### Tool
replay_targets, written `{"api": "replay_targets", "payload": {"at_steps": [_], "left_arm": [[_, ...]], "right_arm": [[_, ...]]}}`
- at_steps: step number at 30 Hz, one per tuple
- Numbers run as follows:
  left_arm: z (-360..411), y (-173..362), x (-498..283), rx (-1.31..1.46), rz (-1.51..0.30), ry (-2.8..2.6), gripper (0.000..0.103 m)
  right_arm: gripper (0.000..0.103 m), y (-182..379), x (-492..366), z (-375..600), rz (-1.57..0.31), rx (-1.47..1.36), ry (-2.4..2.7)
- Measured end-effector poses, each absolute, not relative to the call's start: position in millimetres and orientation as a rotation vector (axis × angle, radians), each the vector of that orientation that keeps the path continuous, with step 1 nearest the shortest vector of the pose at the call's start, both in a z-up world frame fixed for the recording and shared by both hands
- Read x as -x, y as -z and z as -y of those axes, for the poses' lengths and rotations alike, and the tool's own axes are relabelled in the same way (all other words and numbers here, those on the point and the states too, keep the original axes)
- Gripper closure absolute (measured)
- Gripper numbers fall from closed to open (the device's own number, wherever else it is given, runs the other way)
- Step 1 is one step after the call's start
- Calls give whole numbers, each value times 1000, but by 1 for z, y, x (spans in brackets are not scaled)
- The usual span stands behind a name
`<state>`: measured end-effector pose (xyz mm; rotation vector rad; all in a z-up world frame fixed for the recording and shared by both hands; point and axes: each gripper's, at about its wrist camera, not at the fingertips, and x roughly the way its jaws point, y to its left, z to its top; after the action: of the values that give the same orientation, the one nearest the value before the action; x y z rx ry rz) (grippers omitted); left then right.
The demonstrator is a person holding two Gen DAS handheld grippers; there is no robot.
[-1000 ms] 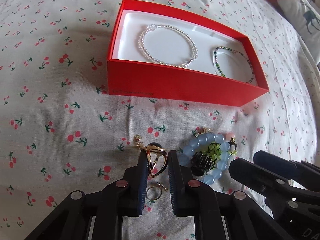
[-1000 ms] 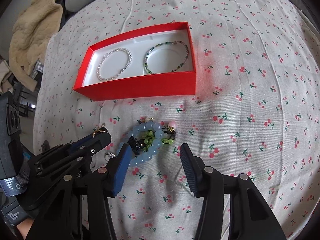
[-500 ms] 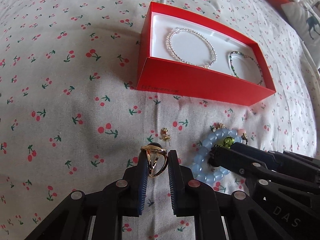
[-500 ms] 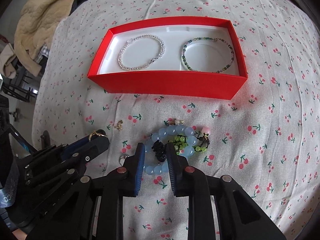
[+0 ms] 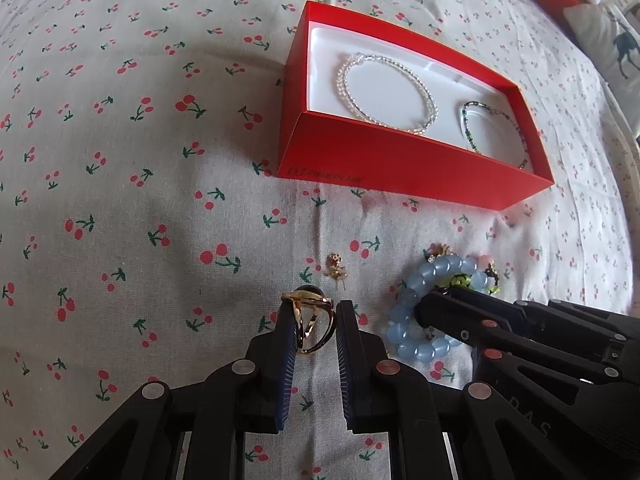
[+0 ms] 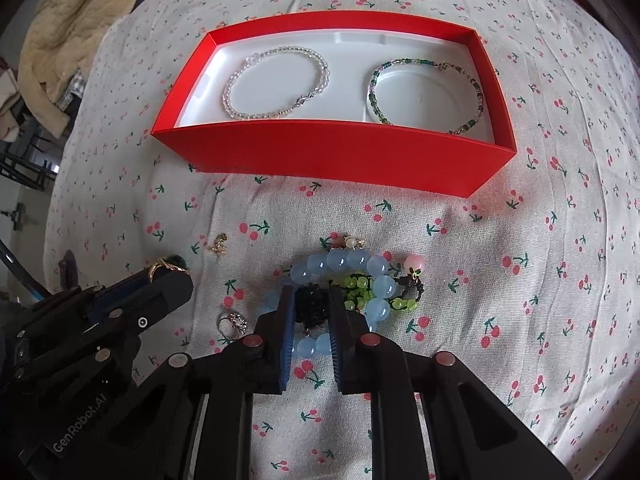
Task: Organize jewelry
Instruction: 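Grasp the black hair clip with the right tool while the left tool holds the ring, then carry the ring and clip into the red box and open both tools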
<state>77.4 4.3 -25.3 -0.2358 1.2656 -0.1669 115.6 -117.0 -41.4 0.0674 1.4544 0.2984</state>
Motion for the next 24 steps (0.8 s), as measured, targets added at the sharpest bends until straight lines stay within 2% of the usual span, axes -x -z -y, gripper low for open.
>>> {"api": "replay_targets", "payload": {"at_steps": [24], "left_arm": [[-12, 17, -78, 271, -1245, 172, 89]], "right_arm": [[89, 8, -103, 140, -1386, -133, -344]]}}
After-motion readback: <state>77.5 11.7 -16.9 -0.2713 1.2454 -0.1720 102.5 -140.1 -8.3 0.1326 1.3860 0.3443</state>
